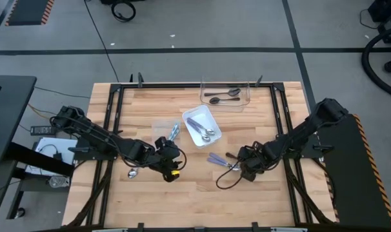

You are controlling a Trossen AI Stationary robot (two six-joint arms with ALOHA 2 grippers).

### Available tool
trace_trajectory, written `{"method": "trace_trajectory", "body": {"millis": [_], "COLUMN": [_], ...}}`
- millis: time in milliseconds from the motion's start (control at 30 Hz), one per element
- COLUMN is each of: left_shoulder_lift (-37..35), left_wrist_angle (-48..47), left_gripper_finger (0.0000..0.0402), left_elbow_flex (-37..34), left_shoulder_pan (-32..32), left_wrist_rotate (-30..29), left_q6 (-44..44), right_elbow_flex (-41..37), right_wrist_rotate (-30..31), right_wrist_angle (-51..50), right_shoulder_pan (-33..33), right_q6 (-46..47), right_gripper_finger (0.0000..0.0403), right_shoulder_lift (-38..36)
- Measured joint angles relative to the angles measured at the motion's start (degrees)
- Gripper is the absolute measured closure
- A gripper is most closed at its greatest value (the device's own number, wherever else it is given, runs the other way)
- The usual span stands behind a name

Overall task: Sort silverware by color (type)
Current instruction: Put the black spoon into the top transparent bin

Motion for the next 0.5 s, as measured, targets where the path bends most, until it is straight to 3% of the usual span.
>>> {"method": "trace_trajectory", "body": {"millis": [500], "left_shoulder_lift": [0.0], "left_wrist_angle": [6.94], "left_gripper_finger": [0.0214], "left_elbow_flex": [0.0], "left_shoulder_pan": [-1.8], "left_wrist_rotate": [0.0], "left_q6": [-4.11], "right_elbow_flex": [0.13], "right_wrist_rotate": [-0.18], "right_wrist_angle": [-0.17], "right_shoulder_pan": [-7.31], "right_q6": [-12.19], "right_gripper_finger": [0.038], "right_shoulder_lift": [-8.66]}}
